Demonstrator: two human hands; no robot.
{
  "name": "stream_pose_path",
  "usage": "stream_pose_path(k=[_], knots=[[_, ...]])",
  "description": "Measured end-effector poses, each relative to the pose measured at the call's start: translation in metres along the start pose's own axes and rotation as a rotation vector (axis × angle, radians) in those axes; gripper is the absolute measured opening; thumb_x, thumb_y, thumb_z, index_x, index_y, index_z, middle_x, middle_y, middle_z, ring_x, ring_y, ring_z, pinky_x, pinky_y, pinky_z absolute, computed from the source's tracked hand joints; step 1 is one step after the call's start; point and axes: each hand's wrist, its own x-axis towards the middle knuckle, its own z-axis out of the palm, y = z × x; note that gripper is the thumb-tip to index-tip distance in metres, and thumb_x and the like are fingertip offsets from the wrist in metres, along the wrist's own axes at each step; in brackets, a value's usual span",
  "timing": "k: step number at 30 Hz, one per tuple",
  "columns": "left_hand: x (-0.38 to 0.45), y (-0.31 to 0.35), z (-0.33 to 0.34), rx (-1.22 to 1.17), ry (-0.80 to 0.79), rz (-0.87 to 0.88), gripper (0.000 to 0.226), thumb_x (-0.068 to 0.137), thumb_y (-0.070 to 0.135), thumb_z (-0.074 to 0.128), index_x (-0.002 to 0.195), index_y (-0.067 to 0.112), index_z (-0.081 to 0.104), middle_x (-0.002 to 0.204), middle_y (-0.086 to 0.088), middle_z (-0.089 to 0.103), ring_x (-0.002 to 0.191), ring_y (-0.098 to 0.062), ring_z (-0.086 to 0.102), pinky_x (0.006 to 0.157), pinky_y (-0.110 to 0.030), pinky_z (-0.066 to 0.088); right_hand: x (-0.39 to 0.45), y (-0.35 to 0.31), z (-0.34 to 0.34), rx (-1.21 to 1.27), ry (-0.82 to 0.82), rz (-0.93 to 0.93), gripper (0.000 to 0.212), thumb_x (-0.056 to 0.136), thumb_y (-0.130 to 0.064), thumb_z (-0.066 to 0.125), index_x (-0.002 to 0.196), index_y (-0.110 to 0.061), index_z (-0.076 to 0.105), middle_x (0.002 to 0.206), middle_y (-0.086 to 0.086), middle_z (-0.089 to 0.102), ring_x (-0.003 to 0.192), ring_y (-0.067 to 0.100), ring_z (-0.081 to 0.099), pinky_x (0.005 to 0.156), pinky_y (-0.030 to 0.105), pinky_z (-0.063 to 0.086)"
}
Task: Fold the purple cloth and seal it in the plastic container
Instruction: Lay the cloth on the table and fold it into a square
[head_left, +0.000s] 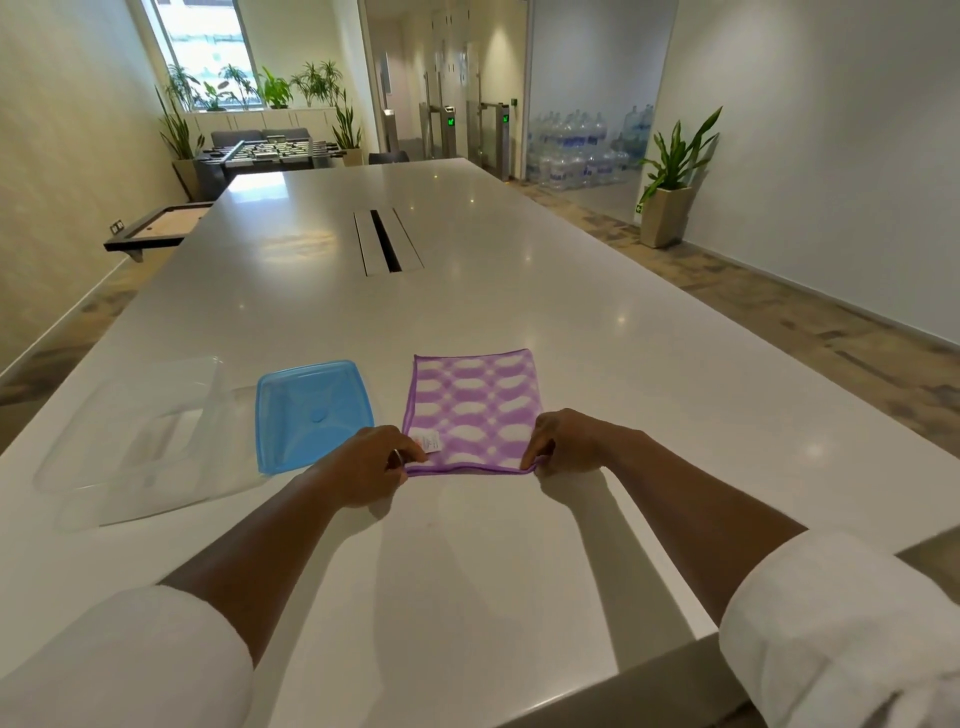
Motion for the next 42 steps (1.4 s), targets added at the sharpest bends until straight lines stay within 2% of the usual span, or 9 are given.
stream_pose_path(k=[7, 11, 16, 22, 28, 31, 36, 39, 42], knots=[[0.003, 0.004, 0.001, 0.019, 0.048, 0.007, 0.031, 0.082, 0.036, 0.074, 0.111, 0.025, 0.068, 0.104, 0.008, 0.065, 0.086, -0.007, 0.059, 0.074, -0.016, 0.045, -0.006, 0.004, -0.001, -0.097, 0.0, -0.057, 0.027, 0.09, -0.012, 0.064, 0.114, -0.02, 0.073, 0.119, 0.007, 0.062, 0.105, 0.024, 0.06, 0.092, 0.021, 0.044], [0.005, 0.007, 0.002, 0.18, 0.071, 0.093, 0.023, 0.091, 0.027, 0.064, 0.114, 0.024, 0.067, 0.111, 0.004, 0.067, 0.09, -0.011, 0.06, 0.079, -0.02, 0.045, -0.007, 0.003, 0.002, -0.101, 0.08, -0.079, 0.026, 0.089, -0.01, 0.064, 0.113, -0.014, 0.074, 0.117, 0.011, 0.066, 0.104, 0.027, 0.062, 0.087, 0.017, 0.04], [0.0, 0.008, 0.007, 0.293, 0.114, 0.152, 0.023, 0.098, 0.025, 0.05, 0.118, 0.022, 0.06, 0.111, 0.002, 0.064, 0.082, -0.012, 0.059, 0.073, -0.02, 0.045, -0.009, 0.005, 0.008, 0.032, 0.167, -0.061, 0.022, 0.086, -0.006, 0.068, 0.105, -0.011, 0.076, 0.119, 0.01, 0.064, 0.105, 0.025, 0.062, 0.095, 0.029, 0.05], [-0.008, 0.014, 0.007, 0.274, 0.269, 0.153, 0.026, 0.096, 0.02, 0.046, 0.121, 0.016, 0.05, 0.108, -0.005, 0.052, 0.076, -0.026, 0.061, 0.066, -0.035, 0.051, -0.008, 0.001, 0.003, 0.203, 0.612, -0.101, 0.016, 0.088, -0.005, 0.062, 0.099, -0.01, 0.073, 0.105, 0.009, 0.07, 0.096, 0.025, 0.059, 0.087, 0.034, 0.048], [0.002, 0.024, -0.019, -0.191, 0.434, -0.007, 0.019, 0.095, 0.015, 0.039, 0.101, 0.022, 0.056, 0.077, -0.008, 0.061, 0.067, -0.024, 0.056, 0.061, -0.032, 0.04, -0.003, -0.018, -0.017, 0.711, 0.711, 0.022, 0.018, 0.09, -0.004, 0.05, 0.094, -0.011, 0.066, 0.091, 0.005, 0.067, 0.08, 0.015, 0.058, 0.065, 0.014, 0.043], [0.01, 0.032, -0.035, -0.559, 0.403, -0.128, 0.02, 0.096, 0.012, 0.043, 0.095, 0.023, 0.06, 0.063, -0.005, 0.054, 0.051, -0.016, 0.046, 0.051, -0.025, 0.039, 0.003, -0.02, -0.016, 0.748, 0.706, 0.067, 0.017, 0.094, -0.007, 0.048, 0.101, -0.008, 0.063, 0.098, 0.002, 0.064, 0.088, 0.015, 0.056, 0.071, 0.02, 0.042], [0.004, 0.035, -0.035, -0.882, 0.154, -0.279, 0.024, 0.097, 0.035, 0.056, 0.109, 0.015, 0.06, 0.089, -0.006, 0.067, 0.071, -0.013, 0.064, 0.06, -0.023, 0.057, 0.014, -0.015, 0.0, 0.704, 0.615, 0.195, 0.014, 0.096, -0.016, 0.046, 0.102, -0.014, 0.058, 0.099, 0.001, 0.061, 0.089, 0.017, 0.055, 0.07, 0.024, 0.04], [-0.003, 0.03, -0.026, -0.994, 0.0, -0.313, 0.023, 0.093, 0.029, 0.063, 0.108, 0.012, 0.064, 0.1, -0.009, 0.069, 0.081, -0.014, 0.068, 0.068, -0.023, 0.059, 0.017, -0.007, 0.014, 0.652, 0.558, 0.258, 0.012, 0.094, -0.02, 0.047, 0.099, -0.015, 0.056, 0.098, 0.002, 0.06, 0.087, 0.019, 0.055, 0.063, 0.022, 0.039], [-0.008, 0.022, -0.022, -1.037, -0.081, -0.368, 0.028, 0.088, 0.02, 0.069, 0.115, 0.015, 0.062, 0.106, -0.011, 0.07, 0.088, -0.016, 0.069, 0.071, -0.022, 0.06, 0.019, -0.002, 0.02, 0.682, 0.54, 0.326, 0.019, 0.093, -0.025, 0.052, 0.108, -0.014, 0.055, 0.102, 0.003, 0.059, 0.09, 0.019, 0.055, 0.072, 0.026, 0.04]])
